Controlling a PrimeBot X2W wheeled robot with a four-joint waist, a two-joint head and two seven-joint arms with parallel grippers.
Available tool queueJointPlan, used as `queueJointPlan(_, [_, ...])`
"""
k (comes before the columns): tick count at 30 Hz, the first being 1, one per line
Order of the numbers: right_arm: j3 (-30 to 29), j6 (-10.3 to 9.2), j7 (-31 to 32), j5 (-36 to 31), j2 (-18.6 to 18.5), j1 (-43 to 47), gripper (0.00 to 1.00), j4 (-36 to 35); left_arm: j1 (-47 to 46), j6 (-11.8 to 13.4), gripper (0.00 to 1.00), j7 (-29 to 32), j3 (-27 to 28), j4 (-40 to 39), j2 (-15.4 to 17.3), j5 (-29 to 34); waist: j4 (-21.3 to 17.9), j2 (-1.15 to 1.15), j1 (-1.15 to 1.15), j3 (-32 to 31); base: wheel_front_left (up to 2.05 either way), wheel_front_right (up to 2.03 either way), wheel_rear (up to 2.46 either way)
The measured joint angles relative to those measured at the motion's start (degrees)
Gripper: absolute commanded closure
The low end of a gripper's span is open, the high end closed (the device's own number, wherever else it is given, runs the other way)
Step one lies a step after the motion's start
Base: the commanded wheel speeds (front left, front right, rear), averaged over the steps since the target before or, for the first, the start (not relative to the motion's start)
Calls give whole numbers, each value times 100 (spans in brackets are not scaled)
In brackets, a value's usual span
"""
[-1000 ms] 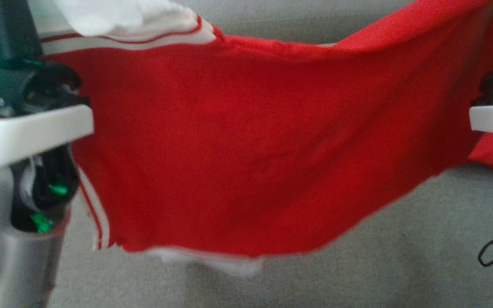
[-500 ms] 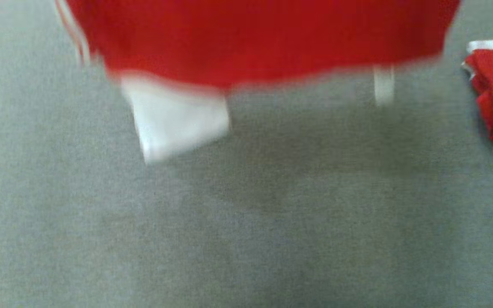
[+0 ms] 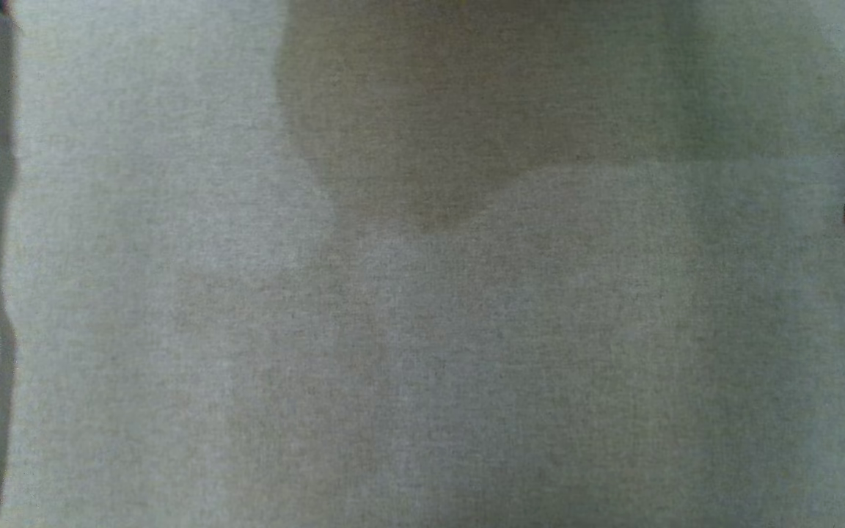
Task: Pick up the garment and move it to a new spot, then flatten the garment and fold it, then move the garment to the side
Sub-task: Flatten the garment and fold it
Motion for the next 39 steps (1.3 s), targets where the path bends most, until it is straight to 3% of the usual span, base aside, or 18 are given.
queueJointPlan(2, [223, 0, 1, 142, -47, 320, 100, 466, 439, -52, 100, -159, -290, 200, -79, 104, 45, 0, 0, -78, 0, 0, 0])
queueJointPlan(8, [784, -1, 194, 503, -233, 1260, 100, 978, 1930, -96, 100, -360, -833, 302, -174, 345, 145, 0, -1, -355, 0, 0, 0])
queueJointPlan(18, [2185, 0, 1305, 1566, -799, 2293, 100, 631, 3820, -145, 100, -308, -1324, -458, 212, 188, 130, 0, -2, -1077, 0, 0, 0])
queueJointPlan(24, [2758, 0, 1664, 2197, -1128, 2708, 100, 71, 4682, -145, 100, 271, -1541, -1026, 576, -145, 145, 0, -2, -1460, 0, 0, 0])
queueJointPlan(32, [3554, 0, 2297, 3088, -1734, 3320, 100, -821, 5580, -140, 100, 1497, -1685, -2473, 1379, -623, 173, 0, -1, -1925, 0, 0, 0])
queueJointPlan(39, [3955, 0, 2851, 3706, -2156, 3695, 100, -1447, 6314, 65, 100, 2324, -1769, -3589, 1929, -968, 111, 0, -1, -2221, 0, 0, 0])
